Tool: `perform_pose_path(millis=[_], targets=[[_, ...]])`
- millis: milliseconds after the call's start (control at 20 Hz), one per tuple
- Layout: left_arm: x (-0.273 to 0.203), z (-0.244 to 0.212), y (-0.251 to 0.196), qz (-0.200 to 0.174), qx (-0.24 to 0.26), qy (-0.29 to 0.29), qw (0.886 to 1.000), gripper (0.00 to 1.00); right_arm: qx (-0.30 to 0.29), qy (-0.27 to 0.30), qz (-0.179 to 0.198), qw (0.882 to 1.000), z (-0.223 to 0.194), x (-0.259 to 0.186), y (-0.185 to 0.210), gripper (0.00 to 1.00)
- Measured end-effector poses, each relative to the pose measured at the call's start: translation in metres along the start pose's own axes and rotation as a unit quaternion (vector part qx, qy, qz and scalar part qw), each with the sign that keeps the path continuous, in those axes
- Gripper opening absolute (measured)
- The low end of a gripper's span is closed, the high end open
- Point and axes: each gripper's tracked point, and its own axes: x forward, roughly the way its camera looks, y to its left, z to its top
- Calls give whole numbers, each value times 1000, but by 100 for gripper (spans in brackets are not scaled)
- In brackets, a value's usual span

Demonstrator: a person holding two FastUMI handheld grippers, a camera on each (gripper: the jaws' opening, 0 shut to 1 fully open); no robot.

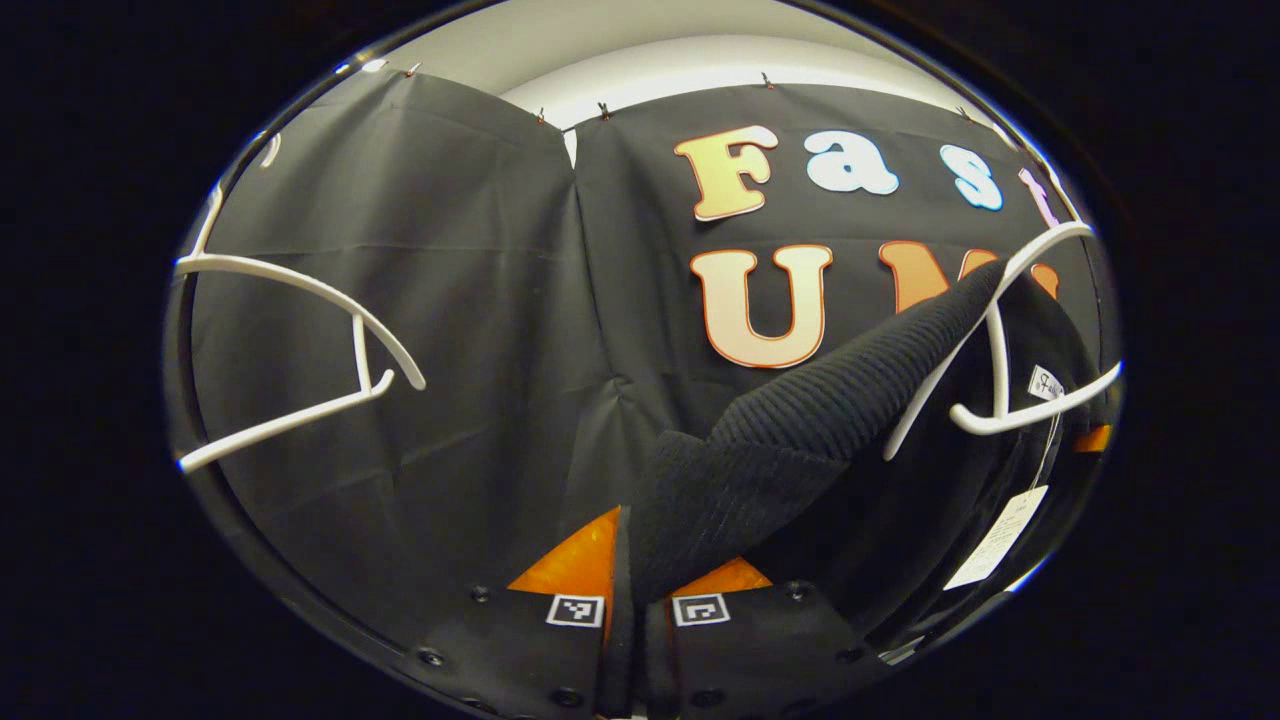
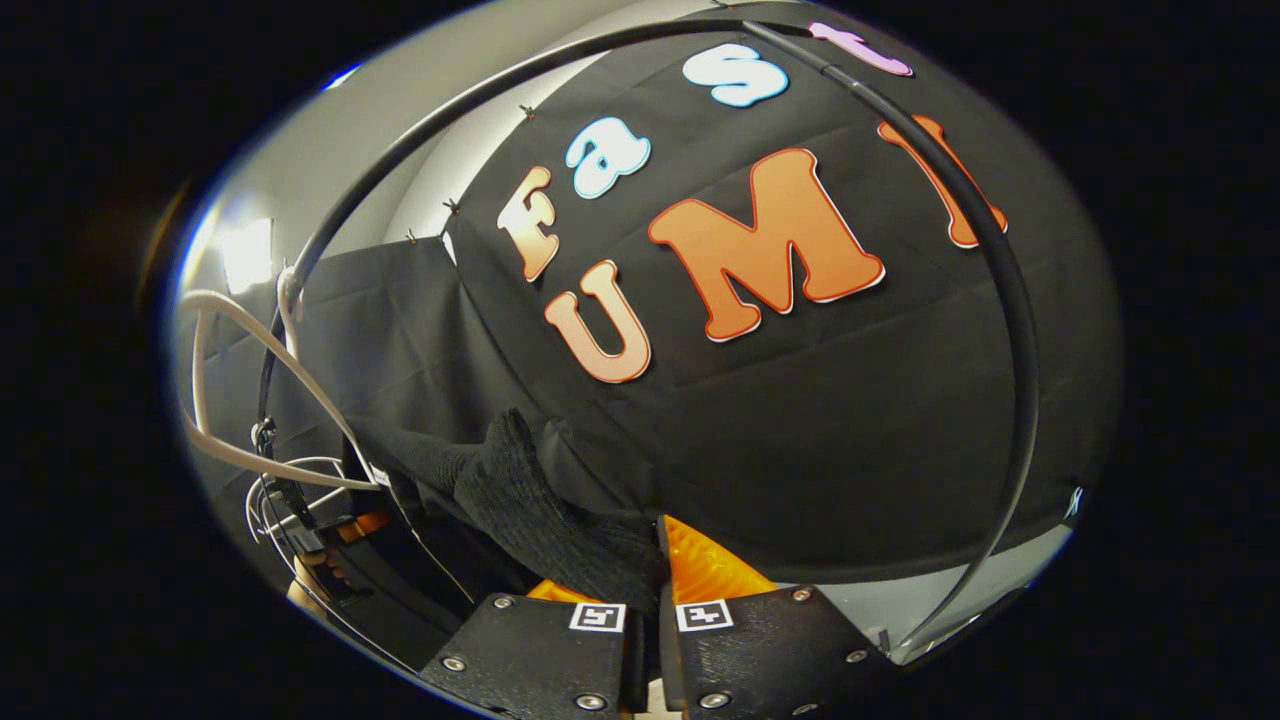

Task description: Grasp the clothes on the hanger with both hands and then place them into the laundry hamper below.

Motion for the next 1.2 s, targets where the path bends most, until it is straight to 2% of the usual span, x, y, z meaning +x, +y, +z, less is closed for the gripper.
perform_pose_path(millis=[300,400,550,850,1200], targets=[[-1,-40,46,28,-12,37,999,11,7,31,-40,999,-46,14,-14,4],[-9,-53,44,11,-19,53,998,11,15,42,-45,998,-59,13,-12,4],[-11,-74,34,-3,3,61,998,11,14,50,-55,997,-82,14,-5,5],[-31,-110,7,-50,-1,85,995,11,27,76,-64,995,-135,0,22,5],[-46,-164,-45,-120,4,132,984,11,18,133,-78,988,-225,0,52,5]])
